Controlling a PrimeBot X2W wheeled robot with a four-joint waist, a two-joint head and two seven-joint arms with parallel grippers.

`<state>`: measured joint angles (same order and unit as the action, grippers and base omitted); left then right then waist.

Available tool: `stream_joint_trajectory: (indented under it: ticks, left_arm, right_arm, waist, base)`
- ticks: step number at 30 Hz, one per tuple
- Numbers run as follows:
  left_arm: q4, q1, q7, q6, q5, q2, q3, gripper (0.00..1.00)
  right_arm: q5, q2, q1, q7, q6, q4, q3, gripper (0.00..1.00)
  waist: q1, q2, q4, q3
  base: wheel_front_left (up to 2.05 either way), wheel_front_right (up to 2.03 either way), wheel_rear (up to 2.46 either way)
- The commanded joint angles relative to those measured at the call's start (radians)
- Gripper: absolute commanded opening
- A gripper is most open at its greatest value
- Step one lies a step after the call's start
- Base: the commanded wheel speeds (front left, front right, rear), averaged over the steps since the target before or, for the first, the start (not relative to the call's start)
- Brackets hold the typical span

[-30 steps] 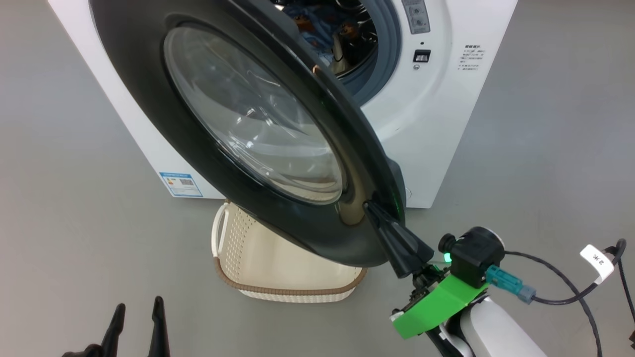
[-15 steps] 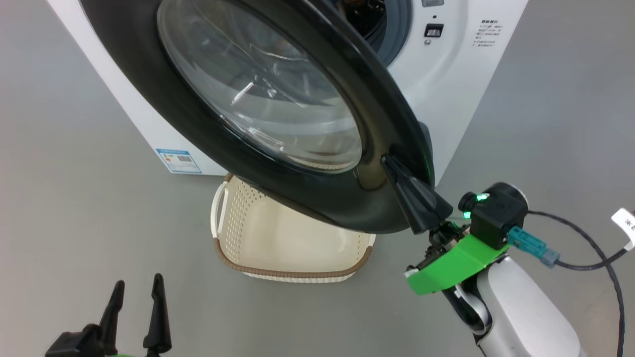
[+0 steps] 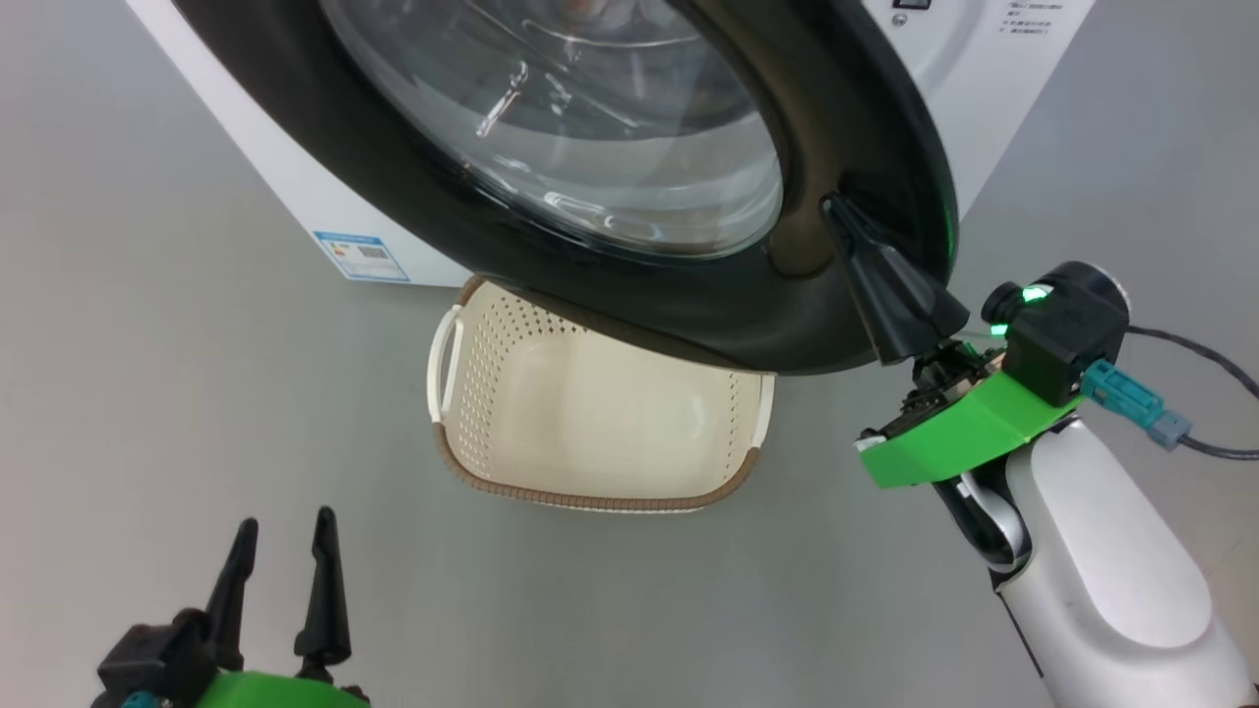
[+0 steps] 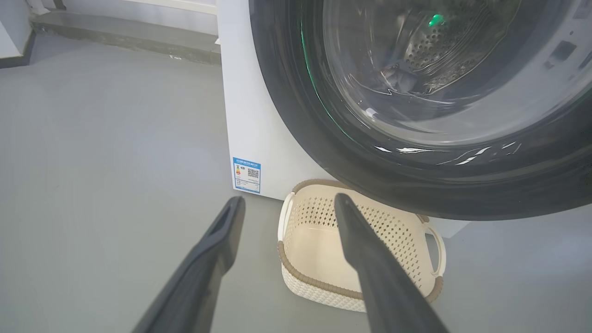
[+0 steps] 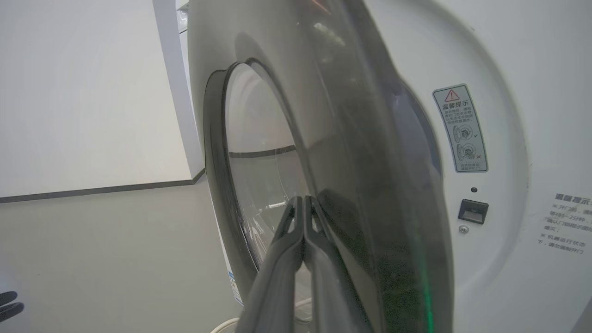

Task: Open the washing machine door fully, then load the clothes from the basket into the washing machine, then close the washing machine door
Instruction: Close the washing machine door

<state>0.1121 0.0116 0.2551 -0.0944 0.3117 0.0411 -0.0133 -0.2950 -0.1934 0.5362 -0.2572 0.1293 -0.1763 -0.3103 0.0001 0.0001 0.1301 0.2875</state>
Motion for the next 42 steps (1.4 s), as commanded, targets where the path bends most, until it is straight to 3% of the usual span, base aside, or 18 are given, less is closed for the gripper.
stream_joint_trajectory:
  ticks: [1, 24, 32, 42]
  left_arm:
    - [-0.028, 0.035, 0.007, -0.004, -0.007, 0.009, 0.032, 1.0]
    - [-0.061, 0.089, 0.007, 0.006, 0.006, 0.009, -0.033, 1.0]
    - [-0.053, 0.1, 0.007, 0.004, 0.004, 0.009, -0.07, 1.0]
    - [-0.047, 0.115, 0.007, -0.001, 0.007, 0.009, -0.102, 1.0]
  right_arm:
    - [0.0, 0.0, 0.019, -0.005, 0.001, 0.02, -0.005, 0.0]
    - [0.028, -0.115, 0.249, -0.005, 0.001, -0.074, 0.023, 0.0]
    - [0.057, -0.153, 0.325, -0.005, 0.001, -0.181, 0.04, 0.0]
    - [0.15, -0.174, 0.427, -0.005, 0.001, -0.335, 0.161, 0.0]
  waist:
    - [-0.0001, -0.0001, 0.006, 0.008]
    - [-0.0001, -0.0001, 0.048, 0.117]
    - [-0.0001, -0.0001, 0.077, 0.121]
    - [-0.0001, -0.0001, 0.111, 0.117]
  base:
    - [0.0, 0.0, 0.0]
    - [0.0, 0.0, 0.0]
    - [0.0, 0.0, 0.0]
    - [0.0, 0.0, 0.0]
